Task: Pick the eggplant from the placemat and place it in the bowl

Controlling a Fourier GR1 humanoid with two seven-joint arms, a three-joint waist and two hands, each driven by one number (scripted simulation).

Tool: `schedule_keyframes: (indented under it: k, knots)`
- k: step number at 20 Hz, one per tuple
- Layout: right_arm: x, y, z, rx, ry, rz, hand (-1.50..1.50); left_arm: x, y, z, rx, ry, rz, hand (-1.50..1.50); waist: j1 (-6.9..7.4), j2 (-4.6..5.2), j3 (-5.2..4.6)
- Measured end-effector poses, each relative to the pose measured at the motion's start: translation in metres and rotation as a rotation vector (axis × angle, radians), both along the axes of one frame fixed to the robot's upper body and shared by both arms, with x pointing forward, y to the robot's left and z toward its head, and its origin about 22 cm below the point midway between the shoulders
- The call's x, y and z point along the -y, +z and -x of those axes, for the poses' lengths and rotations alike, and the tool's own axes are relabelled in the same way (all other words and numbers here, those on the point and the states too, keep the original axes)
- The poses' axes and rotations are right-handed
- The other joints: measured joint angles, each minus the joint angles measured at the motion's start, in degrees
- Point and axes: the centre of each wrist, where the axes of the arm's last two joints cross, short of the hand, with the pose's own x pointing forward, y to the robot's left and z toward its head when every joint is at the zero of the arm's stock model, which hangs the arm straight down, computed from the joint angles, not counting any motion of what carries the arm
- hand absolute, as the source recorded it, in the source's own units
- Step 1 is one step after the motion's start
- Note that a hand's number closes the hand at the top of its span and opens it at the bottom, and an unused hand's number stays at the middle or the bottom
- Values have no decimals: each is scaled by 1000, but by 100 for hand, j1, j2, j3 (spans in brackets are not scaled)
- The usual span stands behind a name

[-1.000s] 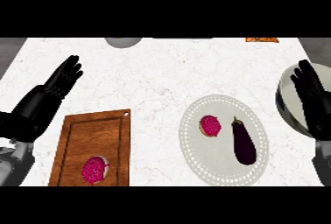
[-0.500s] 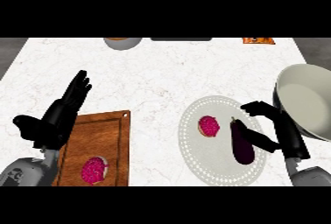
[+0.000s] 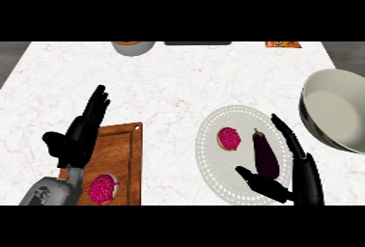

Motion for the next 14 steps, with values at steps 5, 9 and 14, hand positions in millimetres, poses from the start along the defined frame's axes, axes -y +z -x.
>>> schedule_keyframes:
  k: [5,9,14]
  knots:
    - [10,39,-2,-53,-84,122,-150,8,-2,-3,3,-4,7,0,12,-1,-6]
    - [6,75,-9,-150,-102,164,-150,11,-2,-8,4,-11,6,0,35,4,-6]
    - [4,89,-28,-341,-119,194,-150,13,-2,-4,7,-17,5,0,90,11,-3]
